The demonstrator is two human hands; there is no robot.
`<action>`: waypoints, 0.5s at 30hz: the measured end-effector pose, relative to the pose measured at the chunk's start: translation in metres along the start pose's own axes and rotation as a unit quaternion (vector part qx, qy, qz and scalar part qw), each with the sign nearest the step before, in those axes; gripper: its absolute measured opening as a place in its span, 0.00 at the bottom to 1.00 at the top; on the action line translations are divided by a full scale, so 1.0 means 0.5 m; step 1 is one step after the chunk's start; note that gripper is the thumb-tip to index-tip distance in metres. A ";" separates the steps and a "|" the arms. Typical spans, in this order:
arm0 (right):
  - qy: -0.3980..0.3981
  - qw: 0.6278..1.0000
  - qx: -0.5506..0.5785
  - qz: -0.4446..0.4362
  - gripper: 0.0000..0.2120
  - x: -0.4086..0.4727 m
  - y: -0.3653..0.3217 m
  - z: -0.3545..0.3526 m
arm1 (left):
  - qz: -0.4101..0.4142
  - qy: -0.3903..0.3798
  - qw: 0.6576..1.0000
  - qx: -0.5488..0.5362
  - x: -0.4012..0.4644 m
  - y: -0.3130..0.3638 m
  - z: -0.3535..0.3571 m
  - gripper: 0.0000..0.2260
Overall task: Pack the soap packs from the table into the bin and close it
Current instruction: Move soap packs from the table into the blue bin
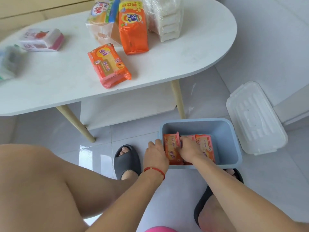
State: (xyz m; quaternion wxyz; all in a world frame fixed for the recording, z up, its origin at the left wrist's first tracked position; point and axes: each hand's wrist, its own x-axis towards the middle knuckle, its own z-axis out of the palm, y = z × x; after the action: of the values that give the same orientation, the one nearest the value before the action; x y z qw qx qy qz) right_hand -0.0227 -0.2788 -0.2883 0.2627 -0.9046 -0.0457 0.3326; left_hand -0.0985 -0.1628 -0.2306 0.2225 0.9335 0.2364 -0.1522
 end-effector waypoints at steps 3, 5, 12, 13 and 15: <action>-0.025 1.000 0.001 0.005 0.08 0.009 0.005 -0.005 | 0.001 -0.036 0.999 -0.036 -0.004 -0.016 0.005 0.10; -0.052 0.999 0.008 0.011 0.09 0.007 0.011 -0.015 | 0.002 -0.045 0.998 -0.044 -0.004 -0.021 0.000 0.08; -0.083 0.985 -0.149 -0.025 0.07 -0.049 -0.116 -0.134 | 0.001 0.051 0.993 -0.111 -0.008 -0.021 -0.139 0.17; -0.092 0.983 -0.154 -0.045 0.10 -0.069 -0.156 -0.163 | 0.009 0.097 0.986 -0.133 -0.012 -0.024 -0.177 0.15; -0.063 0.980 -0.143 -0.126 0.13 -0.117 -0.245 -0.211 | 0.026 0.184 0.967 -0.174 -0.024 -0.039 -0.262 0.10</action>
State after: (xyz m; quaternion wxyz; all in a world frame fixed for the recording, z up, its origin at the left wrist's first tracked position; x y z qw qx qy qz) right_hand 0.0093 -0.2359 -0.1250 0.1667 -0.8970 -0.2228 0.3434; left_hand -0.0949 -0.0882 -0.1208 0.3379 0.8981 0.2721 0.0718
